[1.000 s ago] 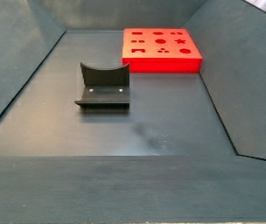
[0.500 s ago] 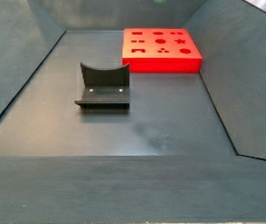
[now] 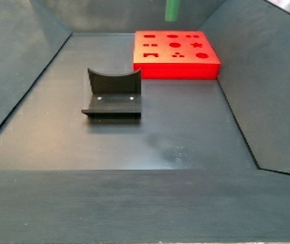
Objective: Pick up the round object. Move up. Move to above the board. Insert the round object.
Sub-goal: Insert the round object.
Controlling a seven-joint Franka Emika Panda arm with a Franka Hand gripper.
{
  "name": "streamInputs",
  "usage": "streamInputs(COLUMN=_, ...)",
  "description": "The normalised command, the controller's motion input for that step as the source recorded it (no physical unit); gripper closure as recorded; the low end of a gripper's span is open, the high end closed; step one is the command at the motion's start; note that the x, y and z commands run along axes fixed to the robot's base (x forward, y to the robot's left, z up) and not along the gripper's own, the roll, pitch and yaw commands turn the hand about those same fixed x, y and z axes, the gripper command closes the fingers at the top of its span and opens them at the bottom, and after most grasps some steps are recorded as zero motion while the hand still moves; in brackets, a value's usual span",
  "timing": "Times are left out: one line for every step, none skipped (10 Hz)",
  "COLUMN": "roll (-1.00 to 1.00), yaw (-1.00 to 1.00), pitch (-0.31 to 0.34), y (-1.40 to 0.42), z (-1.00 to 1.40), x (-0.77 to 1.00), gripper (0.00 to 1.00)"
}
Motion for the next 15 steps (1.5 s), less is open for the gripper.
streamInputs(roll=-0.06, yaw=-0.23, pitch=-0.051, y=0.05, z=-0.46, x=0.2, gripper=1.0)
streamInputs(roll=0.0, yaw=0.0, pitch=-0.01, y=0.0, z=-0.06, x=0.01, gripper=1.0)
streamInputs(roll=0.0, yaw=0.0, pitch=-0.034, y=-0.03, z=-0.18, x=0.0, gripper=1.0)
streamInputs(roll=0.15, yaw=0.0, pitch=-0.039, y=0.0, z=-0.39, x=-0.23, gripper=1.0)
streamInputs(roll=0.01, yaw=0.0, pitch=-0.007, y=0.0, z=-0.1, x=-0.01, gripper=1.0)
streamInputs(roll=0.0, yaw=0.0, pitch=0.0, y=0.02, z=0.0, x=-0.01, gripper=1.0)
streamInputs(roll=0.07, yaw=-0.06, pitch=-0.054, y=-0.05, z=-0.32, x=-0.22, gripper=1.0)
streamInputs(roll=0.01, yaw=-0.02, pitch=-0.057, y=-0.07, z=-0.22, x=0.0, gripper=1.0)
streamInputs(roll=0.0, yaw=0.0, pitch=-0.039, y=0.0, z=-0.11, x=-0.02, gripper=1.0)
streamInputs(roll=0.0, yaw=0.0, pitch=-0.047, y=0.0, z=-0.15, x=-0.05, gripper=1.0)
streamInputs(roll=0.0, yaw=0.0, pitch=-0.063, y=0.0, z=-0.26, x=0.0, gripper=1.0)
streamInputs(roll=0.02, yaw=0.0, pitch=-0.071, y=-0.02, z=-0.34, x=0.0, gripper=1.0)
streamInputs(roll=0.06, yaw=0.0, pitch=-0.071, y=-0.1, z=-0.37, x=0.0, gripper=1.0)
streamInputs(roll=0.05, yaw=0.0, pitch=-0.069, y=-0.11, z=-0.32, x=0.0, gripper=1.0)
streamInputs(roll=0.05, yaw=0.0, pitch=-0.049, y=-0.07, z=-0.26, x=0.0, gripper=1.0)
